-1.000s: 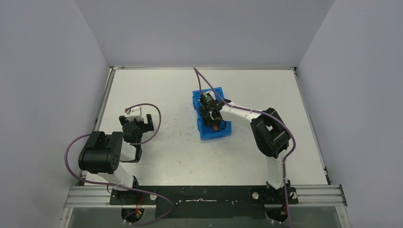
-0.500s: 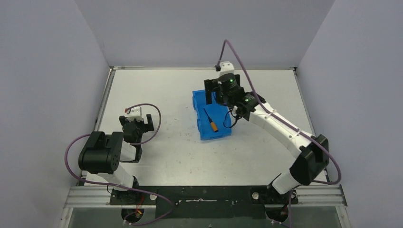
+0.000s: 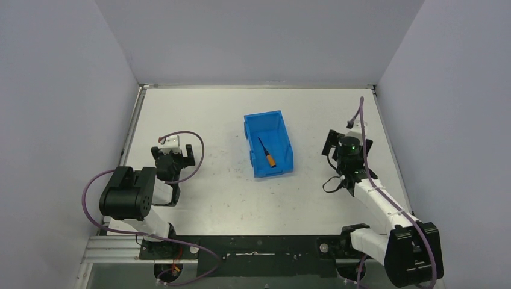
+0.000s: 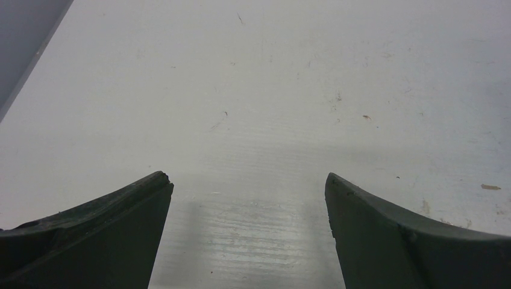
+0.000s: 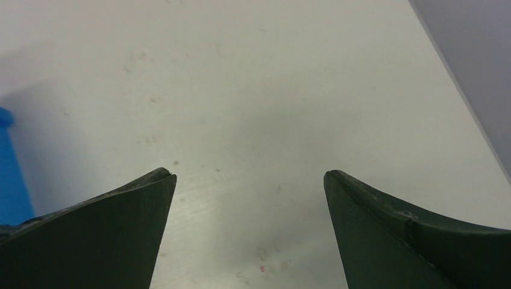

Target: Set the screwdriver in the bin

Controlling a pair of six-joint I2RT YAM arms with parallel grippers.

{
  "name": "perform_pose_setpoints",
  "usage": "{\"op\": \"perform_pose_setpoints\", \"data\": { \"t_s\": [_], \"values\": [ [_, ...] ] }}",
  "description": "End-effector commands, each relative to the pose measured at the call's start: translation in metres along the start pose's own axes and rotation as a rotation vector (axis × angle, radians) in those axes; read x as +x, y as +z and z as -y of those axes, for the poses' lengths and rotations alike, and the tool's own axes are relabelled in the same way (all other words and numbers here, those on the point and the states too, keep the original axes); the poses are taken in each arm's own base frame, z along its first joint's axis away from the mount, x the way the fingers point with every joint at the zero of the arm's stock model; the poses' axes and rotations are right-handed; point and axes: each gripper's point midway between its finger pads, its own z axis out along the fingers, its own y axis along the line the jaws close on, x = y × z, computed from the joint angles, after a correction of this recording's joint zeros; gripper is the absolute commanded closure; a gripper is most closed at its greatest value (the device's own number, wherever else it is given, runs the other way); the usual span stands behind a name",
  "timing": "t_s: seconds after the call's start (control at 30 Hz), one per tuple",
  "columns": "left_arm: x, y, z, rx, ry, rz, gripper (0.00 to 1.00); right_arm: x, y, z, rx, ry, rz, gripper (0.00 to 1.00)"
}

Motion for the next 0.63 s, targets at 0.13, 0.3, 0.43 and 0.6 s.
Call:
{"op": "perform_pose_setpoints", "data": {
  "t_s": [0.13,0.3,0.43,0.6],
  "values": [
    [-0.022,0.007,0.004,0.009,-0.017,0.069,0.03,0.007,0.006,0.041,0.066,0.108,0.289,0.0],
    [-0.022,0.006,0.004,0.009,-0.017,0.068,0.03,0.015,0.003,0.048,0.082,0.118,0.318,0.0],
    [-0.021,0.007,0.004,0.009,-0.016,0.067,0.03,0.011,0.0,0.045,0.057,0.128,0.343,0.0],
    [-0.022,0.006,0.003,0.003,-0.021,0.068,0.03,0.012,-0.002,0.047,0.064,0.131,0.339,0.0]
  ]
}}
